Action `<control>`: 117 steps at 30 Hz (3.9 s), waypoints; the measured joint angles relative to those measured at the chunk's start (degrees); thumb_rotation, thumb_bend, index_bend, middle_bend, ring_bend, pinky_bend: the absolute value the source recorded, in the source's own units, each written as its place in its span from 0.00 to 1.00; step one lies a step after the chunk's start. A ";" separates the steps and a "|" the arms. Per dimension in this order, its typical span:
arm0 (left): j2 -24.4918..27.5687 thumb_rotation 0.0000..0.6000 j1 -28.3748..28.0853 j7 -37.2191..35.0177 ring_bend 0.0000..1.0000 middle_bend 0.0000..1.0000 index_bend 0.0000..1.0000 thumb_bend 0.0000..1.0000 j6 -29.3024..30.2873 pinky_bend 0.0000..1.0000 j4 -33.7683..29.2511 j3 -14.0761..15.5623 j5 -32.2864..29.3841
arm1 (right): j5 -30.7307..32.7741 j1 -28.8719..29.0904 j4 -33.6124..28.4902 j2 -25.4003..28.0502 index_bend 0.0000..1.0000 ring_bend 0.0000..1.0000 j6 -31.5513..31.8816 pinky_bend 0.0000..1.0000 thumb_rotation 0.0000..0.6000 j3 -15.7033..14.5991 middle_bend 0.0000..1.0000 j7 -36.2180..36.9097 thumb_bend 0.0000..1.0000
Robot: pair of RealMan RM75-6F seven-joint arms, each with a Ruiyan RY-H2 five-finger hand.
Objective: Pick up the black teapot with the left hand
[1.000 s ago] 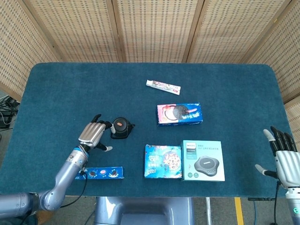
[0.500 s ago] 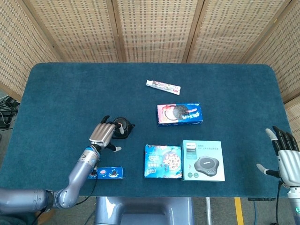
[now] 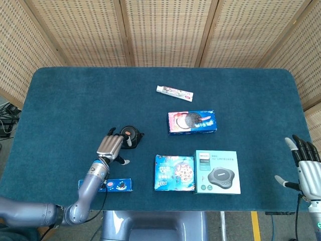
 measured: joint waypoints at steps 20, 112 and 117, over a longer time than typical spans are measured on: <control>-0.26 1.00 -1.50 1.30 0.32 0.39 0.48 0.00 -0.34 0.00 -0.22 1.52 -2.07 | -0.57 0.18 -0.35 -0.37 0.00 0.00 -0.24 0.00 1.00 -0.36 0.00 -1.18 0.00; 16.71 0.39 3.10 -10.81 0.82 1.00 1.00 1.00 -10.42 0.94 1.88 8.74 25.29 | -1.30 0.18 -1.53 -0.83 0.00 0.00 0.29 0.00 1.00 -0.72 0.00 -3.10 0.00; 17.23 0.40 3.34 -10.63 0.83 1.00 1.00 1.00 -10.19 0.99 1.14 8.89 25.19 | -1.38 0.09 -1.59 -0.75 0.00 0.00 0.54 0.00 1.00 -0.69 0.00 -2.90 0.00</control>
